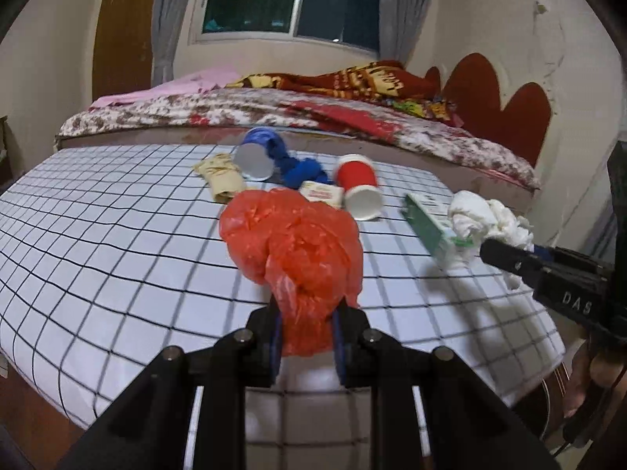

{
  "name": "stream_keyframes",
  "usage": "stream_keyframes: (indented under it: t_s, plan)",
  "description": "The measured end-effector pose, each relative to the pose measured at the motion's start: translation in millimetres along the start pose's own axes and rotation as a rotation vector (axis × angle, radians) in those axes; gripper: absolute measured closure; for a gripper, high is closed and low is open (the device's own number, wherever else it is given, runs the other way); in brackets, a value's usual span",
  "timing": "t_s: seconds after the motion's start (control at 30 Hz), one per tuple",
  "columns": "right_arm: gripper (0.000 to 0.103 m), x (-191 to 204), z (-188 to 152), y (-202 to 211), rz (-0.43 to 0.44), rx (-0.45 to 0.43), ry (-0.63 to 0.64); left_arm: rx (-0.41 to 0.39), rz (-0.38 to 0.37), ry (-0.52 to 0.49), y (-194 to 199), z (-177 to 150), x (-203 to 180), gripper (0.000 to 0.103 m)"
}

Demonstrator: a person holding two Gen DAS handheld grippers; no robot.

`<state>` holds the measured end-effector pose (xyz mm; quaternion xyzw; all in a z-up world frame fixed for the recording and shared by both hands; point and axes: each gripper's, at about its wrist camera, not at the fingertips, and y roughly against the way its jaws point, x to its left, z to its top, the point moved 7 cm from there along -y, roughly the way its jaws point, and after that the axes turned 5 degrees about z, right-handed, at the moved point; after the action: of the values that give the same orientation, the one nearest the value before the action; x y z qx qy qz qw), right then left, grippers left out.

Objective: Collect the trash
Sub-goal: 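Carry red bag and tissues toward the black bin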

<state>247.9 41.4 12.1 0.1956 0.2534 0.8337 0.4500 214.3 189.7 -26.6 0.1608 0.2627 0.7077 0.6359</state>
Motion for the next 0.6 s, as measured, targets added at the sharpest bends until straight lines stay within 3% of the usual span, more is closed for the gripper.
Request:
stream_keyframes:
  t_s: [0.27,0.6]
  plan:
    - [0.073,-43,-41,85,-0.08,-0.071,-0.003,-0.023,-0.085,-0.051,31,-18,-50,0.081]
    - [0.073,-110,-85,160,-0.189,-0.089,-0.091,-0.002,-0.185,-0.123,50,-41,-117,0.081]
